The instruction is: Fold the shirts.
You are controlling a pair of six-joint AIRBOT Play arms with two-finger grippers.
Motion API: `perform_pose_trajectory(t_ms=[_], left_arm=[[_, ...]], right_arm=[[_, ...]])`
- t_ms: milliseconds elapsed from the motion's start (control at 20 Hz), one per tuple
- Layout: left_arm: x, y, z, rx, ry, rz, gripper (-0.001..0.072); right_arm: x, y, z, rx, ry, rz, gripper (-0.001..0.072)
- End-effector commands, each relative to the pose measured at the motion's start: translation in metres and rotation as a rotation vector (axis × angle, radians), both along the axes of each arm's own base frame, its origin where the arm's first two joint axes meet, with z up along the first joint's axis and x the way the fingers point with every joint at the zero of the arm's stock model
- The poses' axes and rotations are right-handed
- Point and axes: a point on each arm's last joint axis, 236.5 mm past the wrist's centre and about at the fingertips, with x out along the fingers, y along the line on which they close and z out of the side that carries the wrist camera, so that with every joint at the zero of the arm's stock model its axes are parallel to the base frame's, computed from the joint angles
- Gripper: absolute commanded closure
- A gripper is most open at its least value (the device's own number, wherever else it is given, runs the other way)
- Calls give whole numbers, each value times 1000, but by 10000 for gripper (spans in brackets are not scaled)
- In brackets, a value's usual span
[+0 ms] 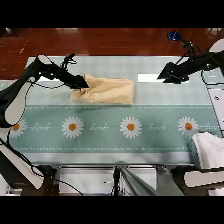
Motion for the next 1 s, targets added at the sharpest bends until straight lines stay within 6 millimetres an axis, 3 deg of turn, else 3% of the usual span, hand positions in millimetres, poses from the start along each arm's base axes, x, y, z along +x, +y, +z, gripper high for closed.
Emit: perform_pose_trajectory(t_ms=[0, 50, 150, 450, 500, 700, 950], left_arm=[[-6, -11, -10, 1, 20, -25, 500], [-6, -11, -10, 1, 12, -34, 676], [-1, -9, -1, -3, -7, -44, 674], [29, 12, 66, -24, -92, -31, 674], [30, 17, 71, -26, -89, -26, 674], [18, 37, 58, 35, -28, -43, 674], [31, 57, 49, 77, -55, 9, 674]], right_arm=[[2, 2, 1, 12, -10, 0, 213], [2, 2, 1, 12, -9, 0, 212], [2, 2, 1, 11, -9, 0, 213], [-1, 4, -2, 21, 6, 2, 212], [-5, 6, -8, 33, 25, -1, 171], [-15, 36, -31, 193, 66, -39, 156], [-11, 93, -47, 294, 10, -55, 151]])
